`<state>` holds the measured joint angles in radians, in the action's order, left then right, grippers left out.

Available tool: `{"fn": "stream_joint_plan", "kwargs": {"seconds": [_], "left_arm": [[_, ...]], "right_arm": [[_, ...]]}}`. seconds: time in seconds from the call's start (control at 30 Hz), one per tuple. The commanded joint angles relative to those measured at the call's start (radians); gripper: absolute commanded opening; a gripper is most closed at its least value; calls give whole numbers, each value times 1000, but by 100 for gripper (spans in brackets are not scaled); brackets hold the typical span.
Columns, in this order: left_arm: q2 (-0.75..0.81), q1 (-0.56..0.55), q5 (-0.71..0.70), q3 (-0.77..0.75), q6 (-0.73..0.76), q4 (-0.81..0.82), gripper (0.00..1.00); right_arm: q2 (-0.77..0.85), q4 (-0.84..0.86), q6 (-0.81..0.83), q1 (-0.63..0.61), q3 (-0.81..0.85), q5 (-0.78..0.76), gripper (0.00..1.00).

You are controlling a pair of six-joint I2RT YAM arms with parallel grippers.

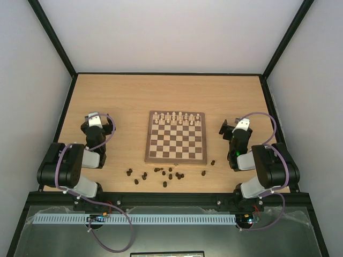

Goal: Set up the chess pieces on the board
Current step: Pick up the chess piece at the center of the board.

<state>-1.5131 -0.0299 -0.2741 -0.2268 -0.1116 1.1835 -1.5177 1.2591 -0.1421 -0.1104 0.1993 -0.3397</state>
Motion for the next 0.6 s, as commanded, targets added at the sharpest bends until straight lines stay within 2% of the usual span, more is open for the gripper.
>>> {"fn": "stream_joint_plan", "kwargs": {"seconds": [0.0,0.57], "left_arm": [[-9,-2,-10,-8,6,54,99],[-8,-7,-13,-7,11,58,99]], "right_arm": [[-4,18,-1,5,15,-3,99],[0,24,-1,5,10,-3,99]]}}
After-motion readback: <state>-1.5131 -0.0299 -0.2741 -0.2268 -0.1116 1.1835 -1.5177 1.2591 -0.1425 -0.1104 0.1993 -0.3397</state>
